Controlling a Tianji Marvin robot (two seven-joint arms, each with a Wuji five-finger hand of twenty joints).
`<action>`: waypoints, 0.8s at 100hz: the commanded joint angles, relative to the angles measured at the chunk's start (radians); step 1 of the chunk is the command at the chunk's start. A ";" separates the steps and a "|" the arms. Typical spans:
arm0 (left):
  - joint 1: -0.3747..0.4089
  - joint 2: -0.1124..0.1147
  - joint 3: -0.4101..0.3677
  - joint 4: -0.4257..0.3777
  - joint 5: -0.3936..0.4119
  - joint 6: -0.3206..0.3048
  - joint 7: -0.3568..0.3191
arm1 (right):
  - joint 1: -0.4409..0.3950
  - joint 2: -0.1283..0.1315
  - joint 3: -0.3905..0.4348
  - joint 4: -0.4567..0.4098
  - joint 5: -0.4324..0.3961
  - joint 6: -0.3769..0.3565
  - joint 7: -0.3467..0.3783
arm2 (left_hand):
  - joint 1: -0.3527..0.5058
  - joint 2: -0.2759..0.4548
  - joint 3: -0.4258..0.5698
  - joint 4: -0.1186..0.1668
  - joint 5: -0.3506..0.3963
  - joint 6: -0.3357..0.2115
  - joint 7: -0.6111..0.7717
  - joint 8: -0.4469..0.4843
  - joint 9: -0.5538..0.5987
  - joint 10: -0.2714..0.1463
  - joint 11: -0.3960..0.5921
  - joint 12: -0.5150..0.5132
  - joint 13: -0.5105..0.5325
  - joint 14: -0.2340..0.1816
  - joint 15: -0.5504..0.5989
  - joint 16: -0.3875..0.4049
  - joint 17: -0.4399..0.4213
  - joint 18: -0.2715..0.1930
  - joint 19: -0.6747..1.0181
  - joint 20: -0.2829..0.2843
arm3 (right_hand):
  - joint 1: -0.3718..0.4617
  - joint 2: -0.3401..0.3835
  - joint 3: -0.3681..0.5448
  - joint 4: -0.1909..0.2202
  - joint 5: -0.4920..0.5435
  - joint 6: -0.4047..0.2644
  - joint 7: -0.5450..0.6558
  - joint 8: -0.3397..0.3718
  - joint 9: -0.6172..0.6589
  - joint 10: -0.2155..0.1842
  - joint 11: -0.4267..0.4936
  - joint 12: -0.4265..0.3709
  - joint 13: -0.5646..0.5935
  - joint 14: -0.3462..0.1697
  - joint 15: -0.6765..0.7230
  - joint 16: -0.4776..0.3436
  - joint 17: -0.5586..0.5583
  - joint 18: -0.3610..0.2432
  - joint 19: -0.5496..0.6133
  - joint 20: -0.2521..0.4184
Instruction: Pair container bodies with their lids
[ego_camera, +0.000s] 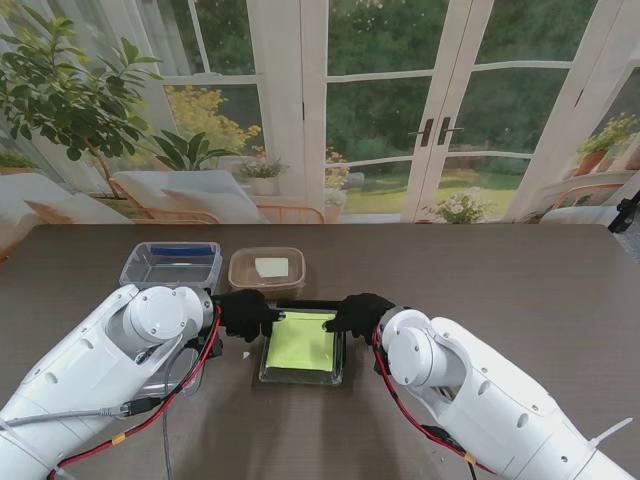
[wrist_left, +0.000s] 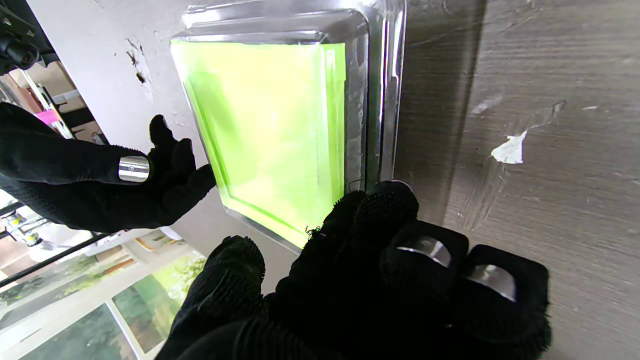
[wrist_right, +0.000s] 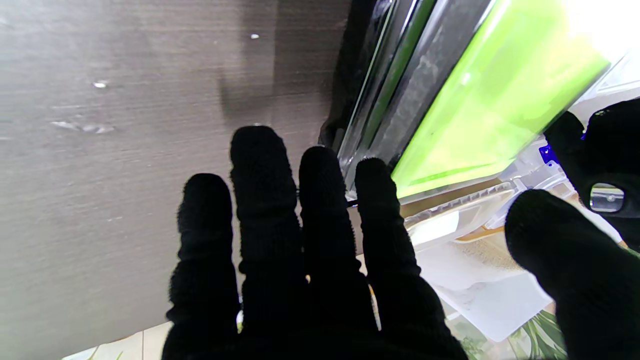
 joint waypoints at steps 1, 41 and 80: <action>-0.010 -0.006 0.001 0.008 -0.006 -0.001 -0.021 | 0.004 -0.010 -0.006 0.005 0.003 0.006 0.010 | 0.003 0.046 -0.007 -0.005 -0.011 0.031 -0.023 -0.012 0.008 0.026 0.044 0.022 0.022 -0.006 0.019 0.004 -0.009 -0.033 0.027 0.017 | -0.005 0.036 0.005 0.019 -0.044 -0.062 -0.026 -0.012 -0.030 -0.025 0.004 -0.003 0.025 0.010 0.000 0.002 -0.031 0.033 0.032 0.021; -0.048 -0.009 0.021 0.048 -0.023 -0.004 -0.029 | 0.036 -0.026 -0.027 0.042 0.039 0.034 -0.010 | 0.004 0.046 -0.007 -0.005 -0.008 0.029 -0.018 -0.010 0.007 0.025 0.045 0.022 0.021 -0.007 0.020 0.005 -0.009 -0.033 0.027 0.018 | -0.003 0.035 0.006 0.019 -0.046 -0.057 -0.025 -0.011 -0.027 -0.024 0.005 -0.004 0.031 0.014 0.000 0.003 -0.026 0.037 0.033 0.022; -0.080 -0.013 0.040 0.075 -0.031 -0.014 -0.032 | 0.050 -0.039 -0.031 0.061 0.060 0.054 -0.036 | 0.002 0.046 -0.007 -0.005 -0.008 0.028 -0.017 -0.009 0.007 0.023 0.047 0.022 0.022 -0.008 0.021 0.005 -0.009 -0.033 0.027 0.018 | -0.003 0.035 0.007 0.018 -0.044 -0.053 -0.025 -0.012 -0.025 -0.023 0.005 -0.004 0.036 0.016 0.004 0.004 -0.023 0.041 0.034 0.022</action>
